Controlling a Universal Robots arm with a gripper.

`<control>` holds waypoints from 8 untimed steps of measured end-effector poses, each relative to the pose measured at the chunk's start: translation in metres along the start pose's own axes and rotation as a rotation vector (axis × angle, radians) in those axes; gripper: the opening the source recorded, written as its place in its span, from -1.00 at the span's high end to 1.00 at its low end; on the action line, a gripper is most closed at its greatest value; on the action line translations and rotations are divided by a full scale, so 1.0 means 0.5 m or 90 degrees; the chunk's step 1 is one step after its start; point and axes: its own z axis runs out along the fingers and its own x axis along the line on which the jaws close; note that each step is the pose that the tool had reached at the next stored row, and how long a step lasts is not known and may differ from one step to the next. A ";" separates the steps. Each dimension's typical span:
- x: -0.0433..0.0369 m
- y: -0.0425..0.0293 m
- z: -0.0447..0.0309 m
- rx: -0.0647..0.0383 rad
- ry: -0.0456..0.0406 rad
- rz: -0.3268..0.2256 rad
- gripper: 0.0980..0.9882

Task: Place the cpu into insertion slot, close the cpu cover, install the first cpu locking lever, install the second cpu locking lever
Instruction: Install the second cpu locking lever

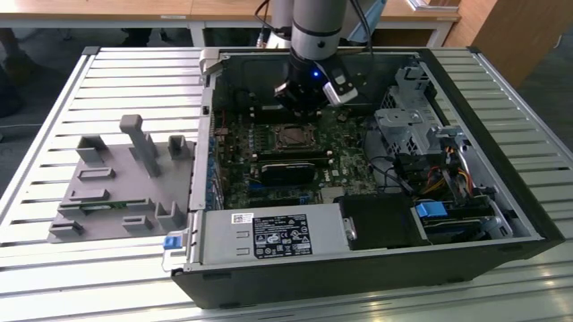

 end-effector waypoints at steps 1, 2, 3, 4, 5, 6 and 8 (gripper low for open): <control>0.000 -0.002 0.000 0.000 -0.0001 0.000 0.98; 0.000 -0.004 0.000 0.000 -0.0001 0.000 0.98; 0.000 -0.006 0.000 0.000 -0.0001 0.000 0.98; 0.000 -0.008 0.000 0.000 -0.0001 0.000 0.98; 0.000 -0.009 -0.002 0.000 0.0000 0.000 0.98; 0.000 -0.009 -0.005 -0.001 0.0000 0.000 0.98; 0.000 -0.008 -0.015 -0.002 -0.0001 0.000 0.98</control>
